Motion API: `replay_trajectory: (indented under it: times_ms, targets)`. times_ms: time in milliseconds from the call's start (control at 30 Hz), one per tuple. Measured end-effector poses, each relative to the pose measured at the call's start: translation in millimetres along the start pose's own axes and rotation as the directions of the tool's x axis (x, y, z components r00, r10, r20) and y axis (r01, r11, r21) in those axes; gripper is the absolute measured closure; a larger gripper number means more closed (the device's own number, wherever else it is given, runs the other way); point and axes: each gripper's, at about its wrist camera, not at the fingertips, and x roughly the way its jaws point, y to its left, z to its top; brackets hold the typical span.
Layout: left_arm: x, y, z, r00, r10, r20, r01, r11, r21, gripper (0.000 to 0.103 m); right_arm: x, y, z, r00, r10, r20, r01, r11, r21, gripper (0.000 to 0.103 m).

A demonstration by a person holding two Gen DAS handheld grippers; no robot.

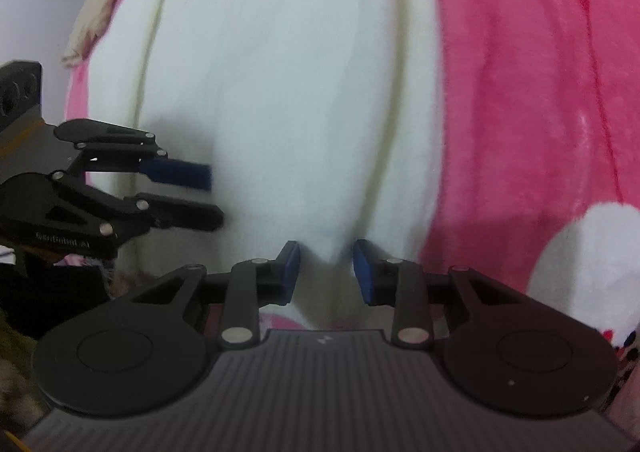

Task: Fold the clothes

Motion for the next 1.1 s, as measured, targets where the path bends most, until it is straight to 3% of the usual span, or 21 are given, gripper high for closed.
replay_trajectory:
  times_ms: [133, 200, 267, 467, 767, 900, 1000, 1100]
  targets:
    - [6, -8, -2, 0.999, 0.04, 0.015, -0.04, 0.999, -0.003, 0.079, 0, 10, 0, 1.0, -0.027, 0.007, 0.028, 0.999, -0.04, 0.096]
    - [5, -10, -2, 0.999, 0.038, 0.019, -0.038, 0.999, -0.009, 0.09, 0, 15, 0, 0.999, -0.041, 0.01, 0.042, 0.997, -0.06, 0.097]
    - [3, -11, -2, 0.999, 0.022, 0.027, -0.022, 1.0, -0.007, 0.093, -2, 20, 0, 0.999, -0.051, 0.012, 0.052, 0.995, -0.085, 0.097]
    - [6, -21, -3, 1.0, 0.0, 0.028, 0.0, 1.0, 0.027, 0.096, -6, 24, 0, 0.995, -0.103, 0.015, 0.104, 0.987, -0.124, 0.097]
    - [18, -23, -3, 1.0, 0.002, -0.023, -0.001, 0.999, 0.046, 0.094, 17, 24, 1, 0.985, -0.174, -0.012, 0.169, 0.97, -0.178, 0.094]
    - [4, -18, 0, 0.999, -0.019, -0.041, 0.021, 0.998, 0.051, 0.077, 1, 29, 10, 0.982, -0.183, -0.038, 0.17, 0.961, -0.216, 0.088]
    - [-21, -15, 0, 0.998, 0.042, 0.047, -0.047, 0.991, 0.129, 0.074, -22, 33, 39, 0.975, -0.197, 0.107, 0.215, 0.955, -0.202, 0.088]
    - [-30, -15, 6, 0.991, 0.072, 0.108, -0.09, 0.982, 0.165, 0.074, -42, 38, 73, 0.942, -0.201, 0.269, 0.251, 0.954, -0.167, 0.088]
